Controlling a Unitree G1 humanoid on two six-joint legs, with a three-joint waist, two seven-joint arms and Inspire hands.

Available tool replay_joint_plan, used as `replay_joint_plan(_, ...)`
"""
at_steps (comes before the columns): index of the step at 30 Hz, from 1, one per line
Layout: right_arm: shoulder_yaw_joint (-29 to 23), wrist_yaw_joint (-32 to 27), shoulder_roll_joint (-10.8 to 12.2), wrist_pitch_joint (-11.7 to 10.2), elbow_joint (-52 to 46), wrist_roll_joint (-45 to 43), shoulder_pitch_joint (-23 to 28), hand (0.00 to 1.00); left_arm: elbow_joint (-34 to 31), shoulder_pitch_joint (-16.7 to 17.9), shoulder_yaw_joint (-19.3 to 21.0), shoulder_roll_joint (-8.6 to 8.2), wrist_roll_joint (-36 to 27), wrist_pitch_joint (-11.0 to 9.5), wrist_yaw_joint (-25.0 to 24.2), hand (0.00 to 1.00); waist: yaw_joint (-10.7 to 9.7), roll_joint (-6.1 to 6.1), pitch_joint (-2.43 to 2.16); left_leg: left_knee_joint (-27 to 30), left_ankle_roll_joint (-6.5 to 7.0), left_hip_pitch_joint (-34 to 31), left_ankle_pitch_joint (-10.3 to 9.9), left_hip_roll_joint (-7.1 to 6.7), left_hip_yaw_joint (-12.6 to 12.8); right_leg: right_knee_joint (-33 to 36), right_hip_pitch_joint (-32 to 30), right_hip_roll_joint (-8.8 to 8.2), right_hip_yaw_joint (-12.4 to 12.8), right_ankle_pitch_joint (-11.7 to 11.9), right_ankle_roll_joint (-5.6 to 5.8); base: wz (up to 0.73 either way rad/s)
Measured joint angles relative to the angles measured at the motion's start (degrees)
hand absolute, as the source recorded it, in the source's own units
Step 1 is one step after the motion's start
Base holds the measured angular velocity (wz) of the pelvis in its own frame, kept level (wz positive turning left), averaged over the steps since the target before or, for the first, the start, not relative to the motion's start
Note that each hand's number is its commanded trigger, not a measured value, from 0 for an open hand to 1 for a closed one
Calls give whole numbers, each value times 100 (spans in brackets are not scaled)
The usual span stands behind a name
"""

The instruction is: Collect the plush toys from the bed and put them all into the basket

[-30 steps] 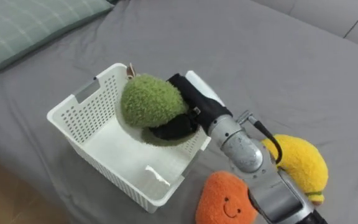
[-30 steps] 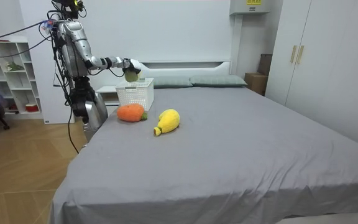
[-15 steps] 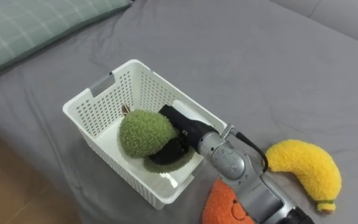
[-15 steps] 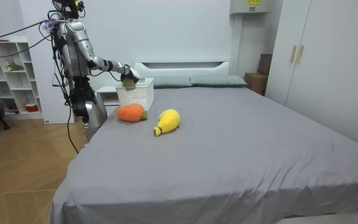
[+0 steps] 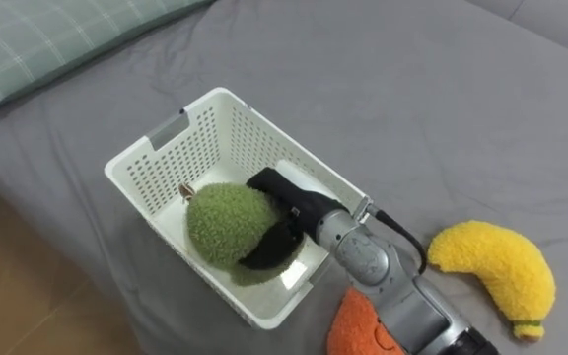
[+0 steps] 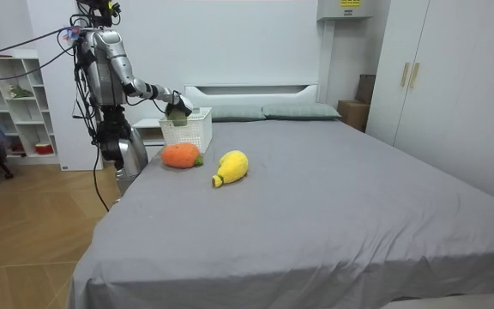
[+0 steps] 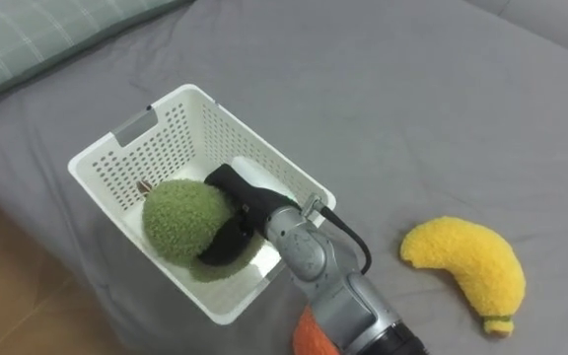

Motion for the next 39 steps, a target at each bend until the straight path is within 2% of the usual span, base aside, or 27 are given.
replay_joint_plan(6, -3, -42, 2, 50, 0, -25, 0, 0, -1, 3, -2, 1, 2, 31, 0, 0, -8, 28, 18, 6, -1, -4, -2, -6, -30, 4, 35, 1, -2, 0, 0, 1)
replay_joint_plan(16, -3, 29, 10, 51, -2, -36, 0, 0, -105, 36, 0, 2, 8, 43, -23, 0, -23, 55, 12, 18, -3, -8, 0, -15, -76, 5, 56, 3, -45, 1, 2, 2)
replay_joint_plan(21, -19, 12, 5, 48, -54, -10, 0, 0, -120, 31, 2, -16, -2, 43, -128, 0, -139, 82, 0, 15, -4, -9, 4, -28, -114, 9, 64, 0, -42, 2, 3, 3)
replay_joint_plan(34, -411, -182, -47, 27, -850, 495, 2, 0, -88, 50, 73, -8, 4, 39, -125, 0, -225, 120, -2, 1, 1, 98, 9, -13, -56, 9, 123, -20, -32, 3, 5, -1)
replay_joint_plan(39, -581, -480, -29, -78, -1248, 1033, 13, 0, -105, 88, 150, -6, 9, 26, -128, 0, -330, 150, -18, -4, 6, 141, 11, -1, 12, 9, 152, -29, -2, 5, 8, -3)
